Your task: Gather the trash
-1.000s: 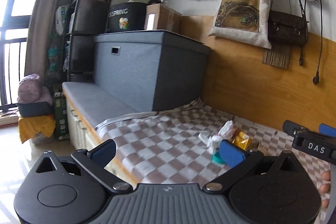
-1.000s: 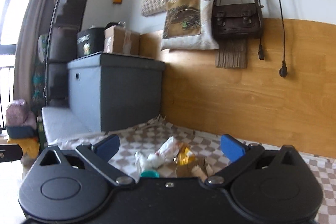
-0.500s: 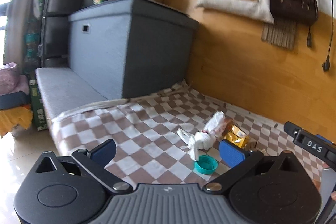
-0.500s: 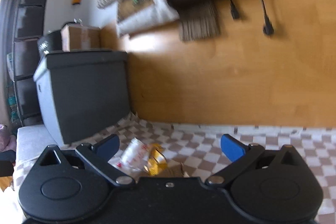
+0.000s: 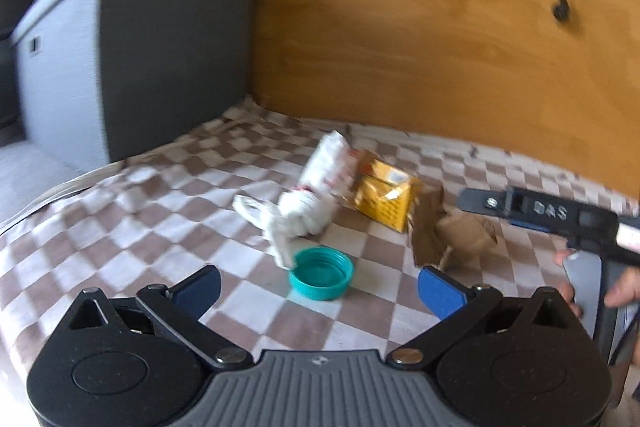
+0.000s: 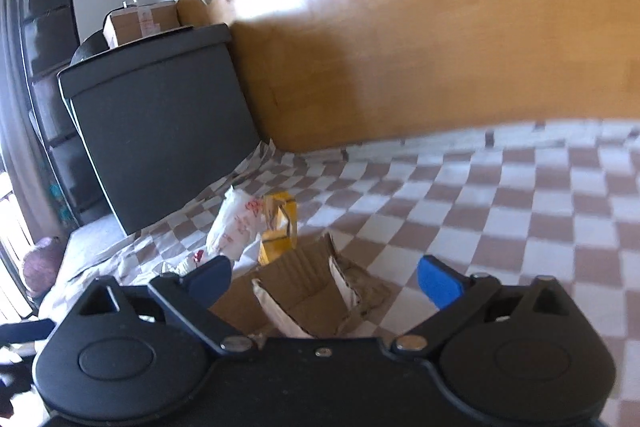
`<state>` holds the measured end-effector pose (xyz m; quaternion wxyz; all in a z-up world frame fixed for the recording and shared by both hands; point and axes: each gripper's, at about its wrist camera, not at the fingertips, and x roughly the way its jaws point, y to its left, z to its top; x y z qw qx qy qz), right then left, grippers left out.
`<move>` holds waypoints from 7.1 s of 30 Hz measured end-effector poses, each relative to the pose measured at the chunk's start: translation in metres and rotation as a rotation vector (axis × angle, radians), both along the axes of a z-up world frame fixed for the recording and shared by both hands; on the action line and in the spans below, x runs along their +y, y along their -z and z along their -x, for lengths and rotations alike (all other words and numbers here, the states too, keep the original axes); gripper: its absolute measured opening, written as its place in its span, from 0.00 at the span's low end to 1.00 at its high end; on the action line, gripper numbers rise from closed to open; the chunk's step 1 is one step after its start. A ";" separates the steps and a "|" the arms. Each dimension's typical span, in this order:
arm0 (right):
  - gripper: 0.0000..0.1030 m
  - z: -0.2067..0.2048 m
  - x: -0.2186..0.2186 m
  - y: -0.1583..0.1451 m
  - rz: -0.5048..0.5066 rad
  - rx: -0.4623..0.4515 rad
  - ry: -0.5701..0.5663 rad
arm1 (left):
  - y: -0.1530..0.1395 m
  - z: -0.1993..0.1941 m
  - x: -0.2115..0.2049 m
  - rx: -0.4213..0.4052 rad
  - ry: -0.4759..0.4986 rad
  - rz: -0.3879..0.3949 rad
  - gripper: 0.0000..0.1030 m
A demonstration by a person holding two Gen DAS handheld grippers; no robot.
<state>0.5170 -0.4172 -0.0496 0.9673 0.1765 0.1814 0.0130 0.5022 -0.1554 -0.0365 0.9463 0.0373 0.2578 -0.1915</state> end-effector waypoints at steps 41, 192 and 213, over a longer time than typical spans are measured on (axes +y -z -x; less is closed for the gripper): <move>0.42 -0.024 0.013 0.013 -0.099 0.139 -0.169 | 0.039 -0.077 -0.034 0.108 0.020 -0.081 0.53; 0.03 0.168 0.226 -0.038 0.264 0.033 -0.352 | -0.019 0.193 0.188 -0.002 -0.370 0.037 0.49; 0.03 0.194 0.304 0.012 0.440 0.147 -0.635 | 0.088 0.200 0.231 0.285 -0.415 0.079 0.49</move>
